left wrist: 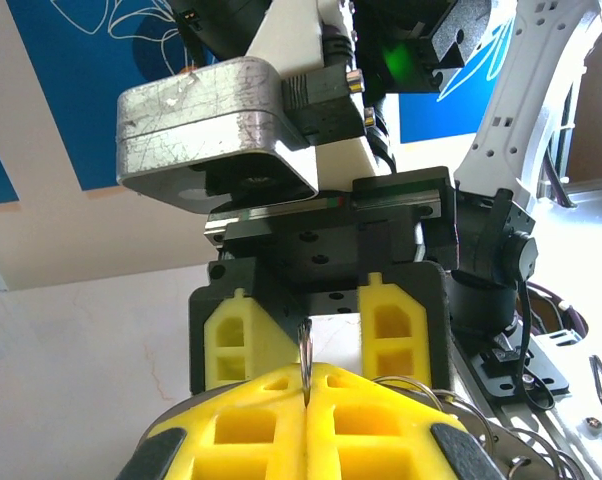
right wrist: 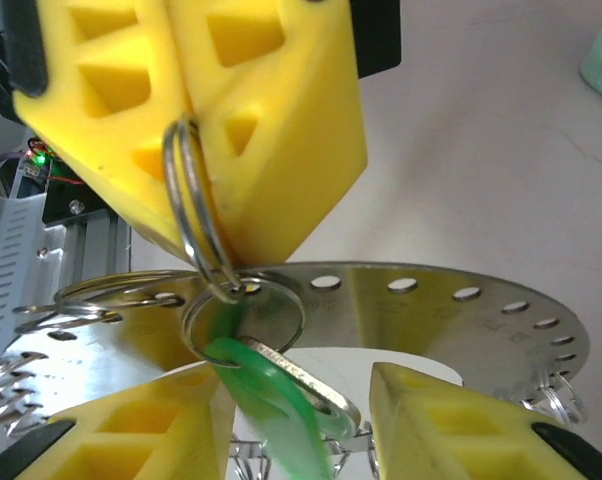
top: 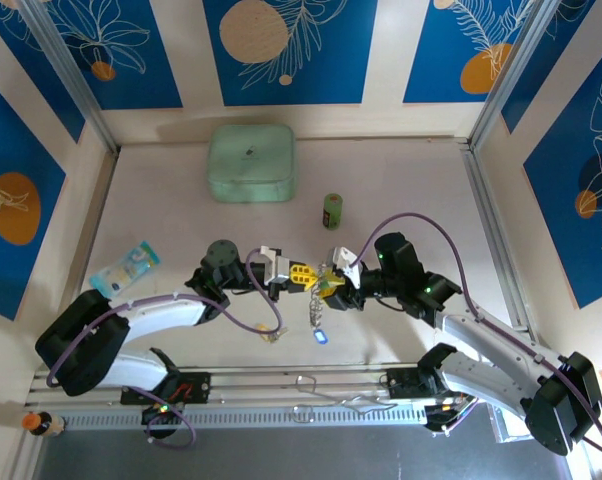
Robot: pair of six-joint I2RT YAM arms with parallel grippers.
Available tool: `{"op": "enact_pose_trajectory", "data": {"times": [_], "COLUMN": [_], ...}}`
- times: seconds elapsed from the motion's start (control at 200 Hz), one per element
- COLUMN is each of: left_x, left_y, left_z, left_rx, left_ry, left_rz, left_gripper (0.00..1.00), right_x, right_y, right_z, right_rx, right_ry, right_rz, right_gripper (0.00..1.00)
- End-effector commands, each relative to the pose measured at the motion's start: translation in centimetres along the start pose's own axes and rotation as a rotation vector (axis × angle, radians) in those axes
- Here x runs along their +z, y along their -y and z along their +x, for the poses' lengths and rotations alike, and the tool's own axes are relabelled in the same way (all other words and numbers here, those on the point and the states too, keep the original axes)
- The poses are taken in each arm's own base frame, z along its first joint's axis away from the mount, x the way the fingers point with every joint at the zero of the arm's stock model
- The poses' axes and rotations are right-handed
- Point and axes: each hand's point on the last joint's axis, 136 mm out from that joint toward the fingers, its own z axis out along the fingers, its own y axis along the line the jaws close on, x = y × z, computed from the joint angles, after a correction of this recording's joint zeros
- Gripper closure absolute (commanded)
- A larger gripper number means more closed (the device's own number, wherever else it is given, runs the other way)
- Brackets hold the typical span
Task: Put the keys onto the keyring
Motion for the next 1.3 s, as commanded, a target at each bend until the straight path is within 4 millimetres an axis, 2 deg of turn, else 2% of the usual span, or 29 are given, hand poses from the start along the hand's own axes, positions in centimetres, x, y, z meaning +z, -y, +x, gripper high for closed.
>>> {"op": "enact_pose_trajectory", "data": {"times": [0.0, 0.04, 0.14, 0.345, 0.45, 0.83, 1.29], "left_x": [-0.3, -0.3, -0.3, -0.5, -0.5, -0.6, -0.7], "left_y": [0.1, 0.0, -0.2, -0.9, -1.4, -1.4, -1.4], "left_z": [-1.1, -1.0, -0.7, -0.1, 0.3, 0.5, 0.2], "left_rx": [0.035, 0.037, 0.046, 0.075, 0.078, 0.093, 0.096], "left_ry": [0.038, 0.033, 0.016, -0.020, -0.053, -0.077, -0.068], "left_rz": [0.011, 0.005, -0.012, -0.062, -0.082, -0.085, -0.094], "left_gripper": [1.00, 1.00, 1.00, 1.00, 1.00, 1.00, 1.00], "right_x": [0.0, 0.0, -0.2, -0.8, -1.2, -1.6, -0.4], "right_y": [-0.7, -0.7, -0.7, -0.6, -0.3, -0.2, 0.1], "right_z": [-0.3, -0.3, -0.3, -0.4, -0.8, -2.3, 0.3], "right_rx": [-0.003, -0.003, -0.003, -0.011, -0.021, -0.067, -0.052], "right_ry": [0.020, 0.019, 0.017, 0.008, -0.001, -0.014, -0.128], "right_rz": [-0.030, -0.029, -0.024, -0.017, -0.001, -0.005, -0.010], "right_gripper": [0.71, 0.75, 0.78, 0.95, 1.00, 1.00, 1.00]}}
